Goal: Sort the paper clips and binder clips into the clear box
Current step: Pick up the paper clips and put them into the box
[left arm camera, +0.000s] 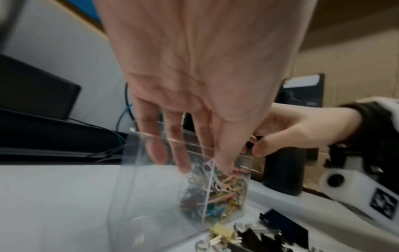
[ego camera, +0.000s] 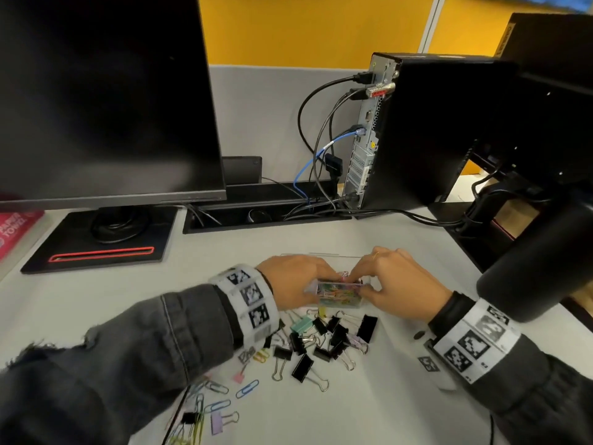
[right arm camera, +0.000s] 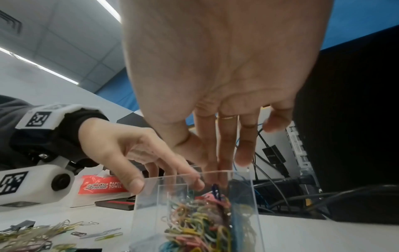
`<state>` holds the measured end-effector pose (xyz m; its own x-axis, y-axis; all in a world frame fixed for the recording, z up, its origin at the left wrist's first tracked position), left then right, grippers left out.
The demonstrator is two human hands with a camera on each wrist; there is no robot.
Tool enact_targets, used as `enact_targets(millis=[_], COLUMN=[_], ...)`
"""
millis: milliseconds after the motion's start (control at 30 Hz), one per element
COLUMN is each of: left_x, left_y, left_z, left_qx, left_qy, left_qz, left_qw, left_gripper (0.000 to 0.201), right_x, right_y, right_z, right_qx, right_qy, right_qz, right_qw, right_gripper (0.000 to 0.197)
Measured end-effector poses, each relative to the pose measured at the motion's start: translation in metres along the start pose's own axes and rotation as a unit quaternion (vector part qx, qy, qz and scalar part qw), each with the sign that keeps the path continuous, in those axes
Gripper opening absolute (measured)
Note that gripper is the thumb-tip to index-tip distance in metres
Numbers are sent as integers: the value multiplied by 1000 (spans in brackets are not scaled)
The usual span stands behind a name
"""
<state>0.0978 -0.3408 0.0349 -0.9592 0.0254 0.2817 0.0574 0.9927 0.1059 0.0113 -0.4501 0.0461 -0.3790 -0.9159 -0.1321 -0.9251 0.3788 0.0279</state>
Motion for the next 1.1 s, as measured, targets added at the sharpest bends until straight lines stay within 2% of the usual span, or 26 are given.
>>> enact_targets(millis=[133,233,300,400,533,600,667,833,967,1100], left_x=[-12,-20,-28,-38,-40,-37,-30,-15,-18,-12], left_y=[24,54,80,120,163,179,186,185,196,198], left_z=[-18,-32,-35,-27,-10,-4,3,26,22,29], left_qx=[75,137,150,115,66,65,60,-3,3,18], left_qy=[51,64,53,18,13,20,18,44,23,42], left_qz=[-11,-32,-63,-134,-211,-240,-252,-253,-272,-258], left_qw=[996,988,985,984,975,968,966,967,962,965], left_gripper=[50,46,39,30,25,17,11,14,9,8], right_x=[-4,-25,-47,-84,-119,-134,-147,-174,-184,-183], right_y=[4,15,22,30,20,11,4,9,18,18], right_z=[-10,-15,-8,17,44,52,55,66,79,79], right_qx=[81,117,77,-40,-126,-143,-152,-210,-210,-218], right_qy=[-21,-76,-98,-107,-73,-46,-39,-32,-14,-20], right_qz=[2,-35,-83,-161,-163,-159,-166,-202,-233,-250], right_qw=[996,990,989,980,976,976,974,956,949,943], right_gripper=[31,25,22,22,48,51,41,24,12,4])
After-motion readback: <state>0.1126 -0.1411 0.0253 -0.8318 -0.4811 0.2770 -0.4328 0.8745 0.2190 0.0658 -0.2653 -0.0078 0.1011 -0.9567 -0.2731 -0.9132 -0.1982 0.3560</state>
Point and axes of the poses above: each hand's wrist, its own y-axis away from the middle knuckle, its own z-axis out of the palm, x = y × z, the point moved 6 cm from there along -y, towards the middle knuckle, and after that the axes turned 14 degrees about z, right-handed, at the moved point
